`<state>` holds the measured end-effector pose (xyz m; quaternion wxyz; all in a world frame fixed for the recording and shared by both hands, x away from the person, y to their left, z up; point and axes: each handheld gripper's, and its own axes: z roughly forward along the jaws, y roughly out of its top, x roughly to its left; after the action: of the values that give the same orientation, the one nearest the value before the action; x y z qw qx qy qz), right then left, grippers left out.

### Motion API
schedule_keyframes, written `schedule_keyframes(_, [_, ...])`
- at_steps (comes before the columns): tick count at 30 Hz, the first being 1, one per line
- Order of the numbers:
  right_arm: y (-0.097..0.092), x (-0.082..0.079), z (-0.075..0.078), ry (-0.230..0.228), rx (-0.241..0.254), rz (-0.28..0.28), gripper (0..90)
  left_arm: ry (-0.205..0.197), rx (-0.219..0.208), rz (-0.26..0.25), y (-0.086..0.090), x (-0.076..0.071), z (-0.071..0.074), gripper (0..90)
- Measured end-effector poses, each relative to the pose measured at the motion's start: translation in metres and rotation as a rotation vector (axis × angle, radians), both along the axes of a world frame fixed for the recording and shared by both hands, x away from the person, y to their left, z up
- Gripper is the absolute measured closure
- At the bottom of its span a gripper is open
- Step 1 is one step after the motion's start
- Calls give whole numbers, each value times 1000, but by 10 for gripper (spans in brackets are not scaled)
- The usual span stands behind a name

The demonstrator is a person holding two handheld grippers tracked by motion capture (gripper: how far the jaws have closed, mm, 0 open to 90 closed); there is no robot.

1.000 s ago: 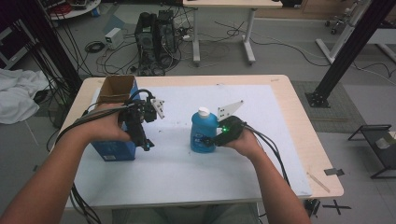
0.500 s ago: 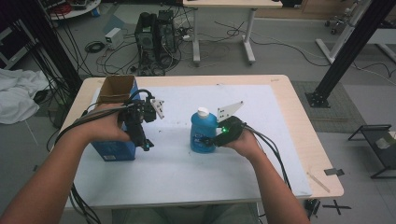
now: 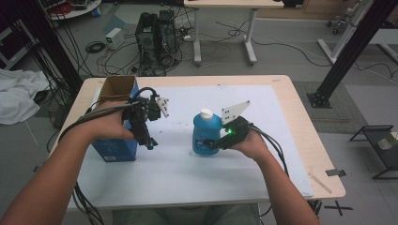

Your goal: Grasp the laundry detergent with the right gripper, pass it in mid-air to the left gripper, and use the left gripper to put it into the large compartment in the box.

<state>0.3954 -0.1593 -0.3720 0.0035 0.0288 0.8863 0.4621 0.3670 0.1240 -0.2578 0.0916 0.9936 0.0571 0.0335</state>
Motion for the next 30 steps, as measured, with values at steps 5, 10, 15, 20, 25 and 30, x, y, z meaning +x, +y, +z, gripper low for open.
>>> schedule_keyframes(5, [2,-12,10,-13,-26,34,456,-3,-4,-16,-7,-2,6,103])
schedule_keyframes(10, [6,-21,16,-29,-33,70,456,-14,7,-27,-14,-5,13,104])
schedule_keyframes(15, [12,-28,18,-36,-16,88,457,-22,20,-49,-22,-8,22,104])
schedule_keyframes(20, [21,-32,17,-46,3,122,457,-26,15,-58,-31,-13,27,104])
schedule_keyframes(25, [30,-34,15,-33,10,134,458,-21,28,-78,-41,-17,31,104])
schedule_keyframes(30, [39,-36,14,-21,3,141,457,-12,48,-103,-51,-20,34,104])
